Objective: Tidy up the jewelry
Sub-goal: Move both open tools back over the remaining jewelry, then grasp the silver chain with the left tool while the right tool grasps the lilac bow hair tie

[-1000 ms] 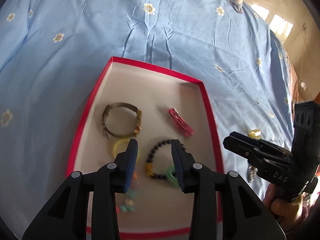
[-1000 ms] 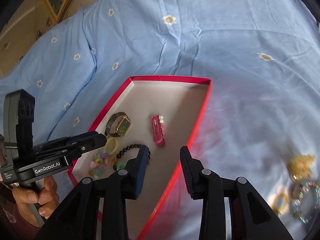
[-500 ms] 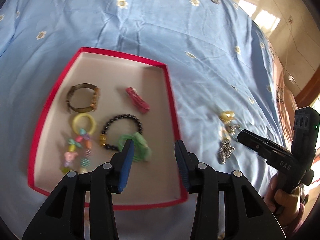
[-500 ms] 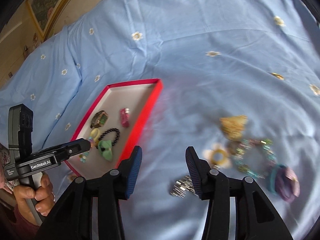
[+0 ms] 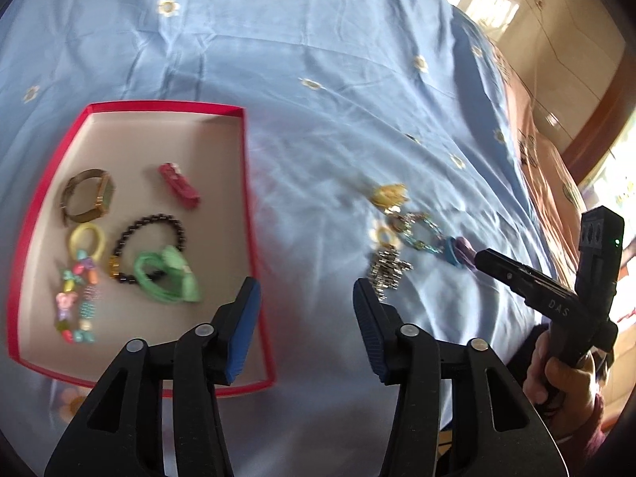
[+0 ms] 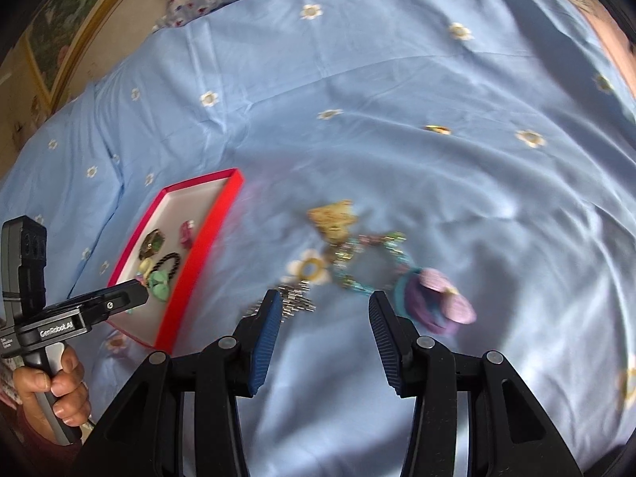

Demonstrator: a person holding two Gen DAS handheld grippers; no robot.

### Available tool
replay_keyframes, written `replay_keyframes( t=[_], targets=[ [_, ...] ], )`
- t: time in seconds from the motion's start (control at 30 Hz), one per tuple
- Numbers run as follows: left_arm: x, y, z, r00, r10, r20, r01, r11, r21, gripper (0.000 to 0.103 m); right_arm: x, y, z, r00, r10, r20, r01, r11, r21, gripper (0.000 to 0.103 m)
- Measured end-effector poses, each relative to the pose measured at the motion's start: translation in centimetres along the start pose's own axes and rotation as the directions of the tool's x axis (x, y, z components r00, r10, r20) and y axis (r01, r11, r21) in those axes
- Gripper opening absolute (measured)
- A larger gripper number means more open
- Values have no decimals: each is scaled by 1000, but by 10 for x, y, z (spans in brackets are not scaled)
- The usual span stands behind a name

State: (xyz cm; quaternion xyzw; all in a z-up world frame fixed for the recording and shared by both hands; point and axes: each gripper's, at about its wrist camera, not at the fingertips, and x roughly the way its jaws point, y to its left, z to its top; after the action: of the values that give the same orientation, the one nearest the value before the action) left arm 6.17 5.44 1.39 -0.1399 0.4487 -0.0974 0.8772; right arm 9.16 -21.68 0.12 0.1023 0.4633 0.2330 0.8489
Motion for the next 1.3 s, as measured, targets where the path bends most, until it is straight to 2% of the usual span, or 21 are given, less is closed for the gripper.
replay_keyframes(
  t=[0.33, 0.87, 0.93, 0.97, 1.0, 1.03, 1.07, 1.1, 1.13, 1.17, 1.2, 1.23, 1.3],
  targets=[
    [24, -36, -2, 998, -25, -62, 29, 997, 67, 51, -14, -40, -6, 998, -56, 15, 55, 997, 59, 47],
    [75, -63, 6, 987, -51, -152, 73, 987, 140, 60, 13, -55, 2, 995, -91, -30, 91, 996, 15, 46],
    [86, -67, 7, 984, -51, -170, 77, 985, 154, 61, 17, -55, 3, 994, -108, -33, 108, 994, -1, 33],
    [90, -68, 7, 983, -49, -175, 77, 984, 159, 61, 19, -55, 4, 992, -121, -38, 120, 993, -7, 15],
    [94, -70, 6, 984, -46, -174, 76, 982, 171, 61, 20, -56, 4, 991, -128, -41, 128, 992, -7, 7],
    [96, -72, 5, 985, -39, -170, 71, 980, 186, 61, 20, -57, 4, 991, -126, -38, 126, 992, -4, 7],
    [97, -74, 5, 985, -35, -168, 68, 978, 198, 59, 19, -57, 4, 991, -127, -33, 127, 992, -5, 5],
    [99, -75, 4, 986, -34, -166, 69, 975, 210, 48, 18, -56, 4, 991, -131, -30, 131, 991, -9, 2],
    [101, -76, 2, 985, -31, -170, 69, 972, 223, 32, 17, -55, 4, 991, -134, -24, 134, 991, -12, 2],
    [103, -77, 2, 985, -29, -171, 68, 971, 228, 27, 14, -55, 3, 991, -131, -16, 130, 991, -13, 2],
    [103, -76, 2, 985, -34, -171, 73, 971, 229, 16, 13, -54, 5, 992, -129, -13, 129, 992, -11, 2],
    [103, -75, 2, 984, -44, -175, 84, 971, 226, 9, 12, -55, 5, 992, -127, -9, 127, 992, -8, 2],
    [101, -73, 3, 983, -56, -172, 93, 971, 218, 9, 10, -55, 5, 992, -128, -5, 128, 992, -6, 1]
  ],
)
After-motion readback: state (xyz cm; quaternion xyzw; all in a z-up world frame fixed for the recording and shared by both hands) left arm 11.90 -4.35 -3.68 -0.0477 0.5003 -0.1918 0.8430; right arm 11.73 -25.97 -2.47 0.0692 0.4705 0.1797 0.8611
